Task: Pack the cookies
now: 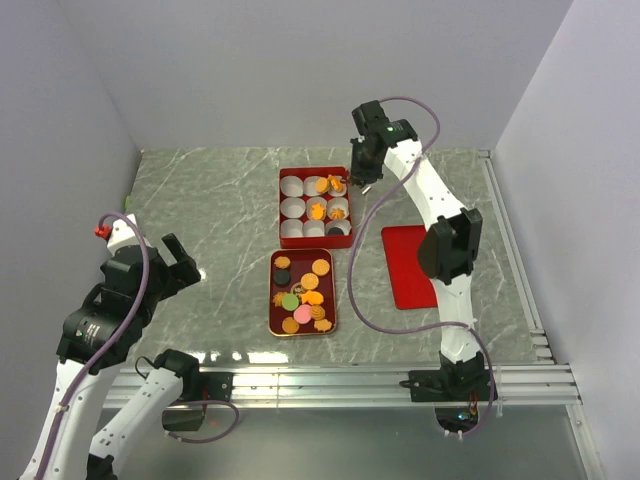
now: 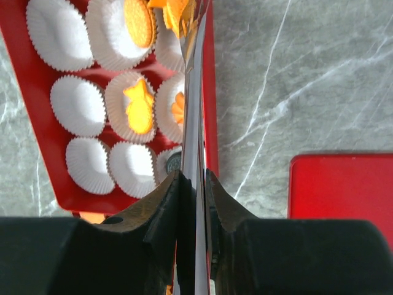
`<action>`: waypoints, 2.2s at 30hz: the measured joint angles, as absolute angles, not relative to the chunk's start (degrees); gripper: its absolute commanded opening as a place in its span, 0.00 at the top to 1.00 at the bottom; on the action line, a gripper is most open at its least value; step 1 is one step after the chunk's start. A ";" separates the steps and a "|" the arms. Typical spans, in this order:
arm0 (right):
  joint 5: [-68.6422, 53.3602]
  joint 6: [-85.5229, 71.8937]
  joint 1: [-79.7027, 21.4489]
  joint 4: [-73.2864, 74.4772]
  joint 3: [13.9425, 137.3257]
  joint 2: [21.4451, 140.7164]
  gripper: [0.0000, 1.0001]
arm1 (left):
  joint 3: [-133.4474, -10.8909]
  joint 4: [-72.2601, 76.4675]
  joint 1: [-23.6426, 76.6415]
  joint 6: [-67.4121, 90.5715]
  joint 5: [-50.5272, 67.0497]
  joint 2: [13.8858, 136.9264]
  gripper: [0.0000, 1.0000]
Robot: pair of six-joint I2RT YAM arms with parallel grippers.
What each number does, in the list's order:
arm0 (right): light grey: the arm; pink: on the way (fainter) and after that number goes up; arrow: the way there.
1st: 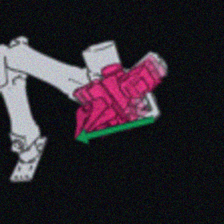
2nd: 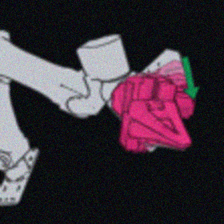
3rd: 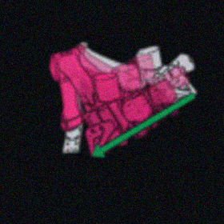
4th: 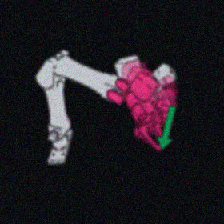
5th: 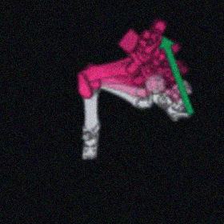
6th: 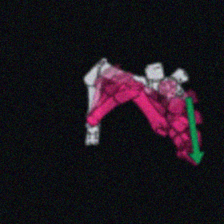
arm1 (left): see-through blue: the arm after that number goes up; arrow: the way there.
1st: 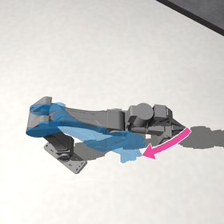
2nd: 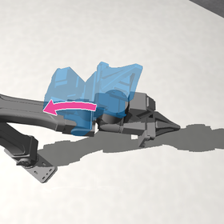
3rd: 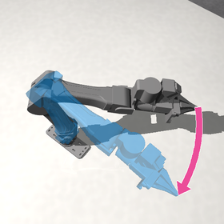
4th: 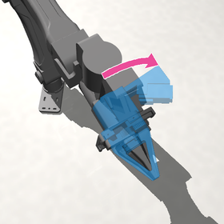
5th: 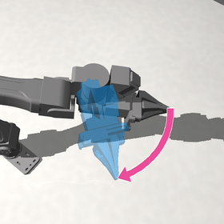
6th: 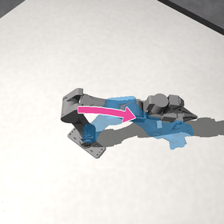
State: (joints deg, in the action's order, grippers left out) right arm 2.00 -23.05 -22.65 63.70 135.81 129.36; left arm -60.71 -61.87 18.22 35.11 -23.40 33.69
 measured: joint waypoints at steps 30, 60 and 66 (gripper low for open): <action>-1.83 -21.41 -46.54 65.78 92.44 91.96 0.42 | -60.64 -61.87 18.22 35.09 -23.35 35.07 0.00; 2.20 -21.54 -56.51 72.86 98.83 103.31 0.38 | -60.34 -61.65 18.22 35.09 -23.35 31.38 0.01; 3.49 -21.58 -56.93 73.89 100.51 105.60 0.38 | -60.31 -61.49 18.22 35.09 -23.38 30.46 0.01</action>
